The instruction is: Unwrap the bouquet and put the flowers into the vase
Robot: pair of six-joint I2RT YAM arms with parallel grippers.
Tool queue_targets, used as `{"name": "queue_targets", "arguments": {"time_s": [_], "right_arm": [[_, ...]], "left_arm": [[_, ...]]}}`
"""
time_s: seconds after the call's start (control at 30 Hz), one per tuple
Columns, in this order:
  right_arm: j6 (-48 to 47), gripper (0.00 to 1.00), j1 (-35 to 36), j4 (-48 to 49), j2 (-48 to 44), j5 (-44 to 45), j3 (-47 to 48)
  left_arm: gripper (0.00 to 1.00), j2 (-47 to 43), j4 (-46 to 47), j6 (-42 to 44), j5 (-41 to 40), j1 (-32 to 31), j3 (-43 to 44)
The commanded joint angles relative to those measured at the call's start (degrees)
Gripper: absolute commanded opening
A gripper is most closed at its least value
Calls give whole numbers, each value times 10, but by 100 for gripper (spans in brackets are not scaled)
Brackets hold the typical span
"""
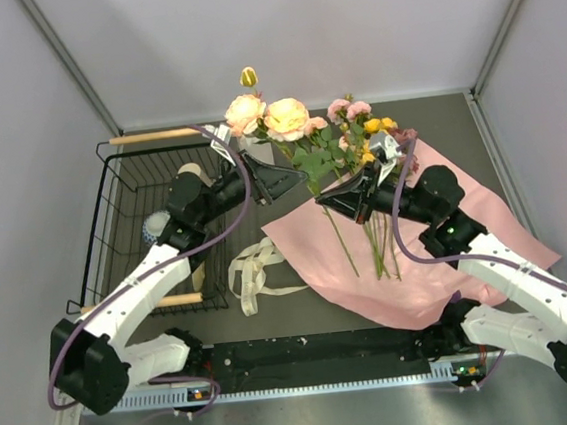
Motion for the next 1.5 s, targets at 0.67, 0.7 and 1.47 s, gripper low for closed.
{"name": "queue_targets", "arguments": {"time_s": [0.67, 0.7, 1.47], "right_arm": [[-13, 68, 5, -261, -42, 299, 91], [-25, 72, 6, -278, -54, 357, 92], [-69, 76, 6, -427, -145, 414, 149]], "left_arm": [[0, -3, -236, 344, -113, 3, 211], [0, -5, -265, 368, -160, 3, 225], [0, 228, -229, 424, -248, 181, 551]]}}
